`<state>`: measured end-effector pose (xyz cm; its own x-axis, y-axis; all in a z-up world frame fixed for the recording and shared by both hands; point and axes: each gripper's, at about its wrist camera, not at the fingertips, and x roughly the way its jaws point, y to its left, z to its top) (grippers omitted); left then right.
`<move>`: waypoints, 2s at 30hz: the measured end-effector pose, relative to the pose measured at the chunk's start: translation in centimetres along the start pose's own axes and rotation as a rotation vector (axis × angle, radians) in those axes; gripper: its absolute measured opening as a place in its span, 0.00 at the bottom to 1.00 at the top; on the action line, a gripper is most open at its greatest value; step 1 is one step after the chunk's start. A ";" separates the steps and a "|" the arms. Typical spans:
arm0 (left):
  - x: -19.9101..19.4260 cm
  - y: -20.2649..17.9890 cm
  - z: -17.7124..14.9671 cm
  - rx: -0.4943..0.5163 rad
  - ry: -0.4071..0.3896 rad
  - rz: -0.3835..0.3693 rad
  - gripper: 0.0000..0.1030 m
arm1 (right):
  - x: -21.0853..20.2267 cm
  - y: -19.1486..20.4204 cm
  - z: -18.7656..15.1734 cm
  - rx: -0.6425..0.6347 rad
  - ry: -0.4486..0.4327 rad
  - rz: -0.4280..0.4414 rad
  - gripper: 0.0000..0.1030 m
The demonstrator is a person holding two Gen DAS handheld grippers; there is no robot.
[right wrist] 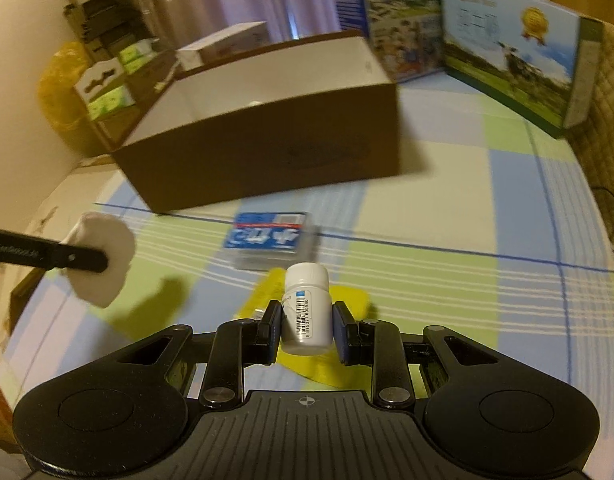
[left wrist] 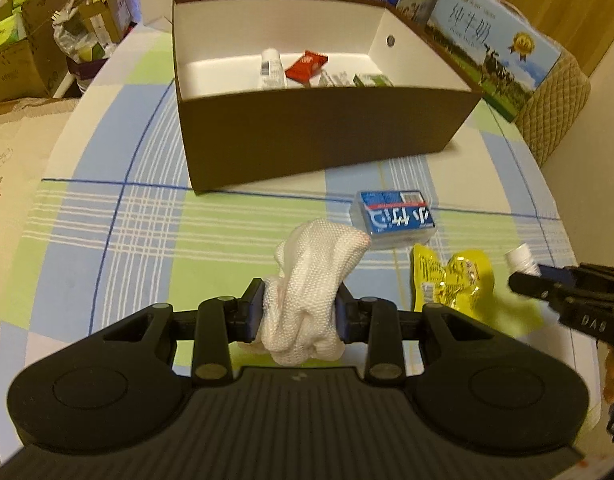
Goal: Organize objects
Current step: 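Lift the pill bottle and glove and carry them over the brown box, then open both grippers to drop the pill bottle and glove into the box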
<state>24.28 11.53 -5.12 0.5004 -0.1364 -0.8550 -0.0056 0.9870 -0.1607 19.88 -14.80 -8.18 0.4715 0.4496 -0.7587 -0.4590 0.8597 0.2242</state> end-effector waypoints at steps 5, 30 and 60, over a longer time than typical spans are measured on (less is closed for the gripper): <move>-0.9 0.2 0.6 -0.007 -0.028 0.002 0.29 | 0.5 1.8 1.1 -0.042 -0.009 0.039 0.23; -2.2 1.9 11.4 -0.016 -0.231 0.015 0.30 | 4.9 7.5 14.3 -0.149 -0.170 0.140 0.23; 11.7 5.1 21.2 -0.035 -0.052 0.082 0.45 | 17.1 3.7 22.8 -0.090 -0.072 0.104 0.23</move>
<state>48.42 16.77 -5.50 0.5410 -0.0498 -0.8396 -0.0780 0.9910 -0.1090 43.48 1.59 -6.37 0.4691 0.5538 -0.6879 -0.5722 0.7839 0.2409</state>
